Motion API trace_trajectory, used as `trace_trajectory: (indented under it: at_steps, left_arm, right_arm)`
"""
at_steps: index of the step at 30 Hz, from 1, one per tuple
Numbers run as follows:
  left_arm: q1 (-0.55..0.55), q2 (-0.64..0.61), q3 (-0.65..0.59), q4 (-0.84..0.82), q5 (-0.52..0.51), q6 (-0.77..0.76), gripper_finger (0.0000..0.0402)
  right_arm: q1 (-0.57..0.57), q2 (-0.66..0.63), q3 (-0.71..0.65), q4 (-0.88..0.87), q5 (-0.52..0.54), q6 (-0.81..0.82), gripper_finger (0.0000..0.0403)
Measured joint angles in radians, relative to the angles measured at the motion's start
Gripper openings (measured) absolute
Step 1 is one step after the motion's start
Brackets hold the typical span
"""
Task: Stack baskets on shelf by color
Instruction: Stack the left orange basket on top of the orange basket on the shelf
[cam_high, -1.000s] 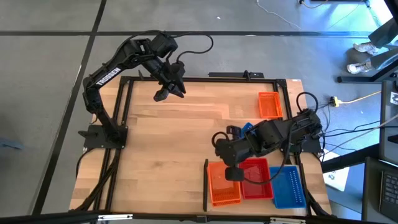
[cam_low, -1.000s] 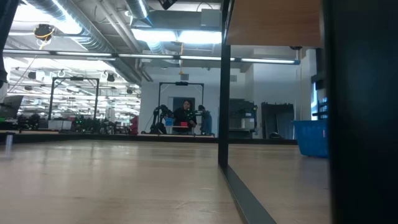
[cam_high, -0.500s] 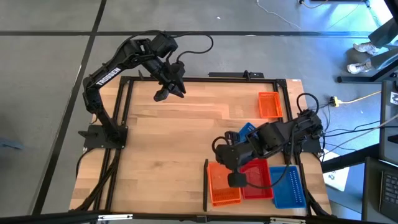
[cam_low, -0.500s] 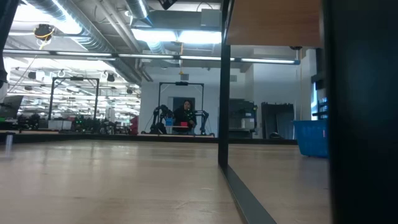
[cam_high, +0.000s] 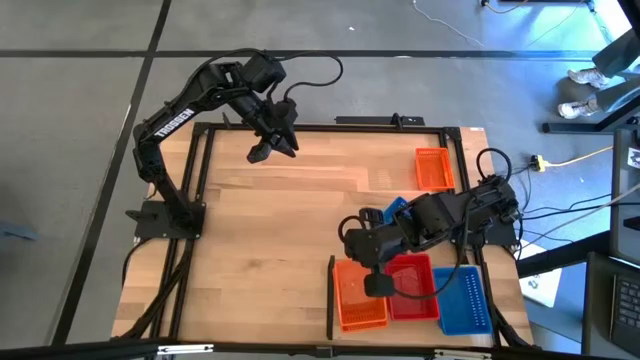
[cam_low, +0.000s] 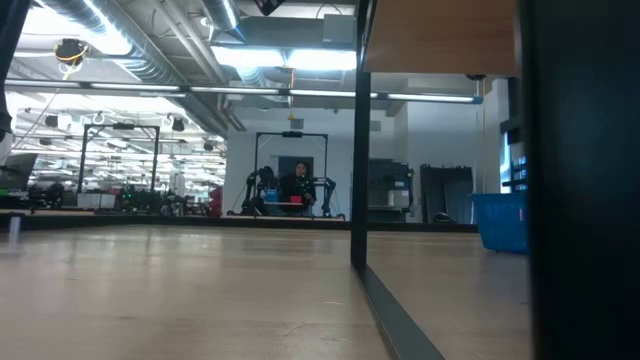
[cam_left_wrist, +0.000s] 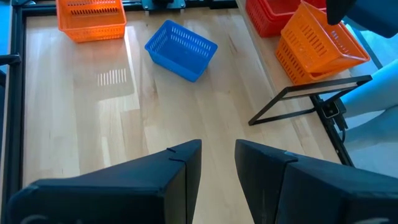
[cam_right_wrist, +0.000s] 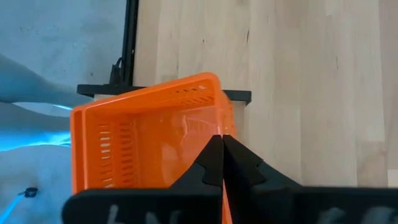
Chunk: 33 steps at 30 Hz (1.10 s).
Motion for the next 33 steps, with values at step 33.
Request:
trace_trajectory:
  at_steps: [33]
  left_arm:
    - [-0.026, 0.0, 0.0, -0.068, 0.198, 0.086, 0.0089]
  right_arm:
    - [-0.029, 0.011, -0.074, 0.029, -0.095, -0.025, 0.0]
